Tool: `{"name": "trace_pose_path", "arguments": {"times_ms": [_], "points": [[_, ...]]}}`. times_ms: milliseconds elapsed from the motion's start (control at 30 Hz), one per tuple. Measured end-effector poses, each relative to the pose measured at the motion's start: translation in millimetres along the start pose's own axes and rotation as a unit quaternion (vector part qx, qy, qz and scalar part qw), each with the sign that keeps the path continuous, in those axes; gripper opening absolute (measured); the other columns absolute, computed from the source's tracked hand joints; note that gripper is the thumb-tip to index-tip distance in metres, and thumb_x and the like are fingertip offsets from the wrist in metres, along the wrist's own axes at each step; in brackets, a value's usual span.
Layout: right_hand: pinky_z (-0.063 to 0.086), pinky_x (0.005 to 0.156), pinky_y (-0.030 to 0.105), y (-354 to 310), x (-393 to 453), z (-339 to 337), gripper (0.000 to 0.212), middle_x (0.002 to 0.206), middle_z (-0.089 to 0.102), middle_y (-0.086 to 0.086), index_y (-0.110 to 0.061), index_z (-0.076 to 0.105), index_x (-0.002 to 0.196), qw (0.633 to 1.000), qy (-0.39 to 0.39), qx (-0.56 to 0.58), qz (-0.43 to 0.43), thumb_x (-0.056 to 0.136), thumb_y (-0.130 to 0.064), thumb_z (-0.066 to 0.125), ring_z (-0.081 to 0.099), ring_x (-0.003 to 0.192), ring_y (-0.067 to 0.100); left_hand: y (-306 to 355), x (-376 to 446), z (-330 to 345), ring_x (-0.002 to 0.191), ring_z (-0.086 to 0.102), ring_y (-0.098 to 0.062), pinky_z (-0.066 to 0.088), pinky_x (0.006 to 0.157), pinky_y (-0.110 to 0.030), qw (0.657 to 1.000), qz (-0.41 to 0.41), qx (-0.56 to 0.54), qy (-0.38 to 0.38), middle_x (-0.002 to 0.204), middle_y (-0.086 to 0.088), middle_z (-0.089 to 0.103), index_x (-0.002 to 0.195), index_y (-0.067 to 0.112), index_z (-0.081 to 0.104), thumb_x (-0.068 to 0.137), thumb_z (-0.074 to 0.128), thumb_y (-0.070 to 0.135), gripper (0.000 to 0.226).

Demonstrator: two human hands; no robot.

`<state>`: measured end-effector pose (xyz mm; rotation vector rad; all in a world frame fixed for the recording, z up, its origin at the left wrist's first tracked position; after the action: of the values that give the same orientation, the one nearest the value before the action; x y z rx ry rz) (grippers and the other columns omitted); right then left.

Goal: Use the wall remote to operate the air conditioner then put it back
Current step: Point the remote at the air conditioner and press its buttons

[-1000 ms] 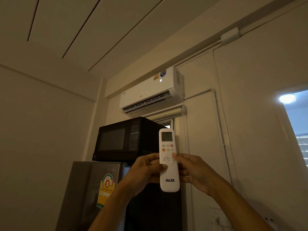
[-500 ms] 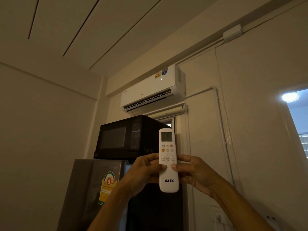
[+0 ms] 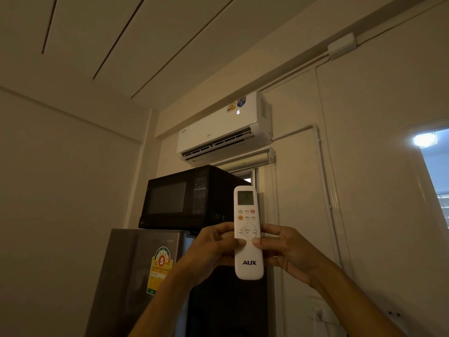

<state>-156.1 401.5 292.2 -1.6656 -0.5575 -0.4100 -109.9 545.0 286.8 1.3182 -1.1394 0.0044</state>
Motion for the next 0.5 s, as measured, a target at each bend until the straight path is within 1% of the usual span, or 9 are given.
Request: {"name": "trace_pose_path", "arguments": {"times_ms": [100, 167, 267, 333, 433, 500], "points": [[0.06, 0.071, 0.034, 6.7, -6.7, 0.3, 0.03, 0.112, 0.067, 0.01, -0.023, 0.059, 0.105, 1.0, 0.0, -0.006, 0.0, 0.082, -0.003, 0.06, 0.07, 0.094, 0.022, -6.9, -5.6, 2.8, 0.102, 0.068, -0.025, 0.06, 0.076, -0.034, 1.0, -0.004, -0.013, -0.011, 0.112, -0.009, 0.069, 0.117, 0.015, 0.054, 0.085, 0.055, 0.001, 0.034], [0.06, 0.072, 0.034, 15.5, -13.0, -0.1, 0.031, 0.111, 0.069, 0.008, -0.023, 0.059, 0.106, 1.0, 0.001, -0.008, 0.004, 0.082, -0.004, 0.061, 0.071, 0.095, 0.021, -15.5, -11.7, 6.1, 0.101, 0.068, -0.025, 0.06, 0.077, -0.035, 0.999, -0.01, -0.026, -0.018, 0.108, -0.006, 0.071, 0.116, 0.015, 0.054, 0.085, 0.055, 0.001, 0.034], [0.06, 0.075, 0.037, 31.8, -23.5, -1.3, 0.033, 0.113, 0.069, 0.008, -0.024, 0.06, 0.107, 1.0, 0.012, -0.012, 0.017, 0.082, -0.004, 0.062, 0.07, 0.098, 0.022, -32.1, -21.9, 11.9, 0.099, 0.069, -0.021, 0.06, 0.076, -0.033, 0.999, -0.024, -0.041, -0.024, 0.101, 0.0, 0.074, 0.111, 0.018, 0.056, 0.085, 0.054, 0.0, 0.032], [0.059, 0.077, 0.038, 43.2, -31.6, -2.2, 0.033, 0.112, 0.069, 0.007, -0.026, 0.059, 0.107, 0.999, 0.02, -0.022, 0.025, 0.082, -0.004, 0.062, 0.07, 0.099, 0.022, -44.3, -28.0, 15.9, 0.099, 0.069, -0.021, 0.06, 0.076, -0.033, 0.998, -0.036, -0.047, -0.026, 0.102, -0.001, 0.073, 0.111, 0.019, 0.056, 0.086, 0.053, -0.001, 0.032], [0.06, 0.074, 0.034, 59.6, -45.3, -5.4, 0.033, 0.106, 0.071, 0.001, -0.028, 0.06, 0.104, 0.998, 0.033, -0.028, 0.036, 0.082, -0.005, 0.062, 0.071, 0.095, 0.019, -62.0, -35.5, 22.8, 0.099, 0.069, -0.021, 0.06, 0.077, -0.034, 0.997, -0.056, -0.051, -0.026, 0.105, -0.002, 0.071, 0.112, 0.018, 0.056, 0.086, 0.054, -0.002, 0.033], [0.06, 0.074, 0.034, 69.5, -54.8, -8.7, 0.033, 0.106, 0.071, 0.0, -0.028, 0.059, 0.105, 0.998, 0.039, -0.031, 0.045, 0.082, -0.005, 0.062, 0.07, 0.096, 0.019, -73.1, -39.3, 28.9, 0.102, 0.068, -0.022, 0.06, 0.079, -0.036, 0.996, -0.065, -0.051, -0.029, 0.11, -0.004, 0.07, 0.116, 0.016, 0.055, 0.086, 0.055, -0.002, 0.035]]}}
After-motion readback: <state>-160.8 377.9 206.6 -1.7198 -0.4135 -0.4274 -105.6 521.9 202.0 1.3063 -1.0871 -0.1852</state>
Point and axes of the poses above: each hand's wrist, its own x-axis towards the middle knuckle, its own z-axis out of the palm, y = z × x, the point moved 5 cm from there along x, towards the middle knuckle
